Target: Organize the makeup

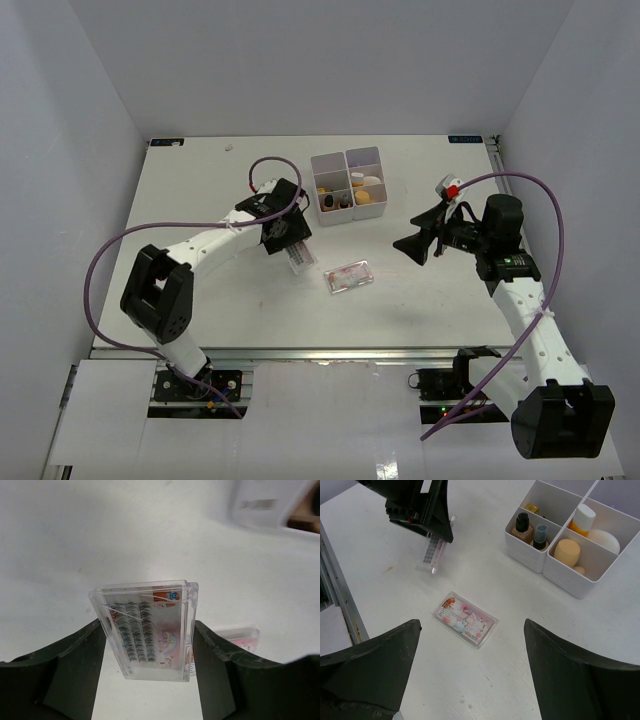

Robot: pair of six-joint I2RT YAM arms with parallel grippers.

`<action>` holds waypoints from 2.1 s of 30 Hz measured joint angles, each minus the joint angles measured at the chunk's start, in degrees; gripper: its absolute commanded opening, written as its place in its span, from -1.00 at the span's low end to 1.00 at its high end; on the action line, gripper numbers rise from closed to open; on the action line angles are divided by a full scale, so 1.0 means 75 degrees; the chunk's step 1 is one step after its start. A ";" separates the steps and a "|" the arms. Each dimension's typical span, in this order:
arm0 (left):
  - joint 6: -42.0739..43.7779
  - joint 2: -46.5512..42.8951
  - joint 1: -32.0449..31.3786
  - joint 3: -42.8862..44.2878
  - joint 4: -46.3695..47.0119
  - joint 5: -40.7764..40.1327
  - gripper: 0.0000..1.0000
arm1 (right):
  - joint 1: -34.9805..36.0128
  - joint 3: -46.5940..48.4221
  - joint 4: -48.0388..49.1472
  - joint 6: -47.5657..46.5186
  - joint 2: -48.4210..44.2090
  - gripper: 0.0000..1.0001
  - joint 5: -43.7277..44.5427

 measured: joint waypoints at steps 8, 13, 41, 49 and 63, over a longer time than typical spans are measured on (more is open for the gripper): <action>0.3208 0.0055 -0.0074 0.1363 0.2011 -0.0233 -0.99 | -0.0026 -0.0078 0.0072 0.0005 0.0050 0.80 -0.0002; 0.4762 0.0396 -0.0185 0.1939 0.3710 -0.0567 -0.98 | -0.0047 -0.0213 0.0190 0.0023 0.0186 0.80 -0.0004; 0.7462 0.3601 -0.0437 0.3616 0.7492 -0.2969 -0.96 | -0.0047 -0.0306 0.0365 0.0038 0.0346 0.81 -0.0126; 0.7461 0.4041 -0.0443 0.4123 0.7610 -0.3126 -0.96 | -0.0047 -0.0306 0.0375 0.0041 0.0353 0.80 -0.0149; 0.7456 0.4490 -0.0533 0.4167 0.7580 -0.3268 -0.41 | -0.0047 -0.0306 0.0375 0.0042 0.0353 0.80 -0.0182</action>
